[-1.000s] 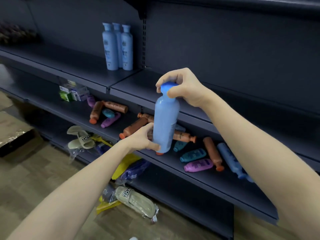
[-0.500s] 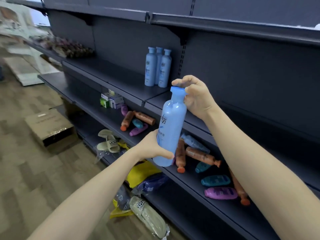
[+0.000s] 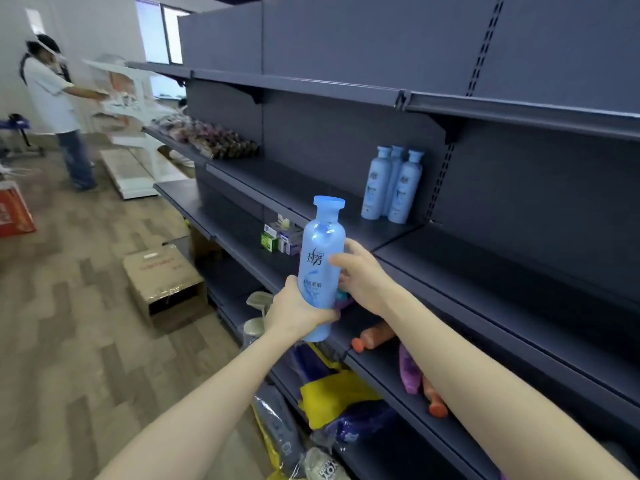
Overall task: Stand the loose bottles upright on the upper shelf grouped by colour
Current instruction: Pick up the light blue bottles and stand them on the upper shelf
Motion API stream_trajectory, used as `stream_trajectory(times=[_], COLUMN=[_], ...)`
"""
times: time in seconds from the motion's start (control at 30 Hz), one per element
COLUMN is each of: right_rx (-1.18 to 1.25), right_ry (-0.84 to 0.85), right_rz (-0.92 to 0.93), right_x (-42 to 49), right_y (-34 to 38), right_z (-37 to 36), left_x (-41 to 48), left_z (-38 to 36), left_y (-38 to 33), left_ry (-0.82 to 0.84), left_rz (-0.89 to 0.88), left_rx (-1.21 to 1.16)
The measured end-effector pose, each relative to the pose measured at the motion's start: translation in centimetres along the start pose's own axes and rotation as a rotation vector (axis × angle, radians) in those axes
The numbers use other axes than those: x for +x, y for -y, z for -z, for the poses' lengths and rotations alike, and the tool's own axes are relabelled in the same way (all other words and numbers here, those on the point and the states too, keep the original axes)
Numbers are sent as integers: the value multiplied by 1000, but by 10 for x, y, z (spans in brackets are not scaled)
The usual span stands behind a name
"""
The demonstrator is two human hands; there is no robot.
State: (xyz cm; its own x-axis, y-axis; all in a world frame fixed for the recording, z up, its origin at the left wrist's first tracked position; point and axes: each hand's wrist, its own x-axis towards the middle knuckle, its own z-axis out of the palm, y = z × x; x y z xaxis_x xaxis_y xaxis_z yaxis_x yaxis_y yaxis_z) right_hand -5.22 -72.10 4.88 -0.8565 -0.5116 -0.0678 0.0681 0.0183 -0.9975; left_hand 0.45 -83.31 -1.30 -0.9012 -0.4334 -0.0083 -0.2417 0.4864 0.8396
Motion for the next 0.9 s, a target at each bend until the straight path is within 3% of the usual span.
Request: stream_trajectory(times=[0.3, 0.5, 0.9], right_rx=[-426, -576, -466], right_ry=[-268, -339, -338], right_rz=[275, 258, 224], right_x=[53, 79, 114], right_y=[-13, -13, -9], right_z=[-109, -148, -163], left_x=[53, 70, 115], left_z=[65, 96, 153], left_y=[30, 53, 91], left_ry=[-132, -126, 225], left_rz=[31, -12, -169], left_rx=[67, 51, -293])
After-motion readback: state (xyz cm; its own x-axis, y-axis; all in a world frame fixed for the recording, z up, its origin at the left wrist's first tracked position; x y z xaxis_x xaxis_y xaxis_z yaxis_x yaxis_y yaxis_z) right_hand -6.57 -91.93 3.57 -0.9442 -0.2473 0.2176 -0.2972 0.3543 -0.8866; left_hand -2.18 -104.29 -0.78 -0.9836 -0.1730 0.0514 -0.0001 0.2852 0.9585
